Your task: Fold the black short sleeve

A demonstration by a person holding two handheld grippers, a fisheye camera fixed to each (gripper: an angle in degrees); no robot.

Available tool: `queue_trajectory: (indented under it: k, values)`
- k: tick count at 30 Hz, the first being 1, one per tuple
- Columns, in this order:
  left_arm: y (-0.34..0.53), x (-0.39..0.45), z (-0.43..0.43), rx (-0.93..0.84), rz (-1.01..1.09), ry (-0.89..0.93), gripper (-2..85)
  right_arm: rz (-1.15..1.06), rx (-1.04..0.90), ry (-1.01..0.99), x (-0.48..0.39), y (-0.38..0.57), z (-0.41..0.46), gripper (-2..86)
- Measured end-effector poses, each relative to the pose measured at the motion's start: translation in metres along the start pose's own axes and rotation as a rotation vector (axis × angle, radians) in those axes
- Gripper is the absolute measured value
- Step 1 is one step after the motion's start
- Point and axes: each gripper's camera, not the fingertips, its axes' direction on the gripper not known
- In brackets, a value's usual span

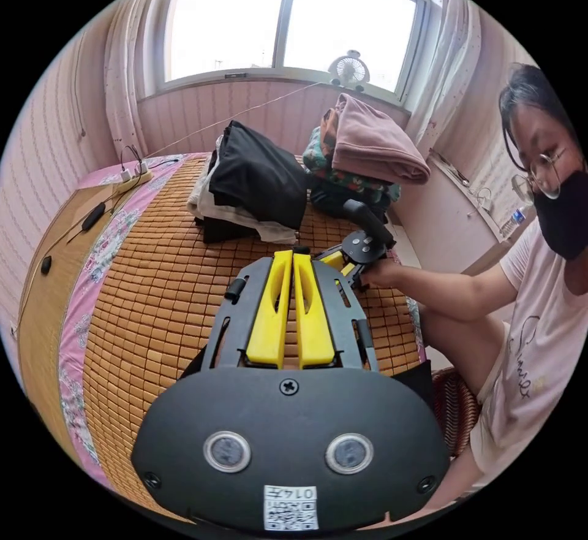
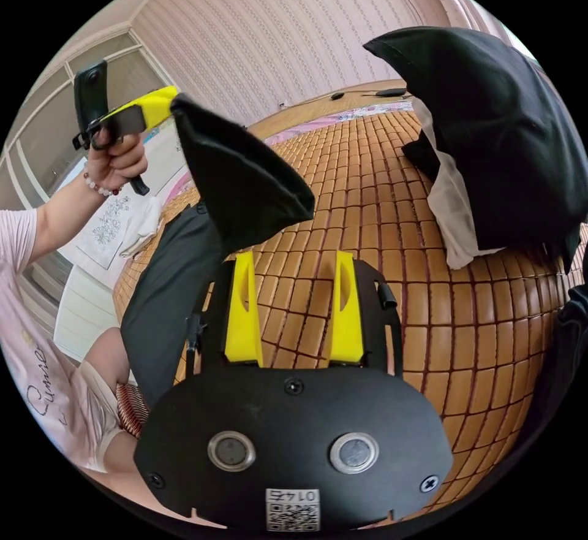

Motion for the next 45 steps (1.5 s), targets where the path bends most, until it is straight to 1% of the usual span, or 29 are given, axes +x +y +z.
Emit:
queue_trajectory:
  k: [3,5,6,7,8,10,12,14,17,20,22,24,25,27,30,33,34,35,39,41,45]
  values:
    - [0.001,0.015,-0.014,-0.004,0.086,0.048,-1.0,0.005,0.047,-0.047,0.011,0.007,-0.006,18.1]
    - [0.002,0.020,-0.023,0.003,0.108,0.062,-1.0,-0.014,0.083,-0.115,0.015,0.011,-0.011,16.5]
    - [0.003,0.021,-0.028,0.009,0.102,0.050,-1.0,-0.048,0.113,-0.194,0.016,0.014,-0.014,14.0]
    - [0.004,0.021,-0.029,0.011,0.097,0.041,-1.0,-0.082,0.131,-0.258,0.016,0.016,-0.018,7.8]
    - [0.004,0.018,-0.031,0.013,0.079,0.017,-1.0,-0.094,0.138,-0.279,0.017,0.016,-0.020,4.7]
    - [0.004,0.011,-0.030,0.014,0.029,-0.047,-1.0,-0.103,0.137,-0.322,0.021,0.017,-0.026,2.7]
    - [0.002,-0.002,-0.020,0.012,-0.045,-0.146,-1.0,-0.063,0.095,-0.304,0.029,0.019,-0.027,2.1]
    - [-0.003,-0.013,-0.002,-0.015,-0.084,-0.184,-1.0,0.001,0.029,-0.272,0.039,0.020,-0.027,1.8]
    - [-0.011,-0.028,0.043,-0.065,-0.149,-0.170,-0.9,0.088,-0.092,-0.253,0.055,0.023,-0.026,1.3]
    - [-0.014,-0.041,0.092,-0.178,-0.215,-0.124,-0.7,0.107,-0.199,-0.217,0.064,0.029,-0.022,1.1]
    - [-0.009,-0.049,0.097,-0.181,-0.275,-0.134,-0.3,0.115,-0.265,-0.213,0.069,0.033,-0.017,1.0]
    - [0.006,-0.063,0.088,-0.203,-0.336,-0.141,0.3,0.122,-0.286,-0.206,0.071,0.034,-0.015,0.9]
    - [0.012,-0.066,0.085,-0.221,-0.351,-0.157,0.4,0.123,-0.289,-0.208,0.071,0.034,-0.015,0.9]
    - [0.043,-0.078,0.071,-0.306,-0.417,-0.276,0.8,0.125,-0.285,-0.203,0.070,0.034,-0.015,0.9]
    - [0.087,-0.085,0.060,-0.395,-0.475,-0.374,2.2,0.136,-0.255,-0.167,0.067,0.033,-0.018,0.9]
    - [0.120,-0.089,0.068,-0.470,-0.555,-0.371,1.6,0.154,-0.215,-0.151,0.064,0.034,-0.020,0.9]
    - [0.123,-0.087,0.068,-0.446,-0.556,-0.363,1.2,0.162,-0.200,-0.150,0.063,0.035,-0.021,0.9]
    - [0.126,-0.084,0.064,-0.399,-0.576,-0.408,0.3,0.167,-0.194,-0.150,0.063,0.035,-0.022,0.9]
    - [0.126,-0.074,0.067,-0.391,-0.538,-0.573,-0.6,0.193,-0.146,-0.102,0.056,0.036,-0.028,1.0]
    - [0.128,-0.075,0.065,-0.371,-0.564,-0.593,-0.6,0.196,-0.127,-0.077,0.050,0.036,-0.031,1.0]
    - [0.142,-0.080,0.055,-0.326,-0.630,-0.536,0.1,0.211,-0.112,-0.058,0.037,0.037,-0.035,1.0]
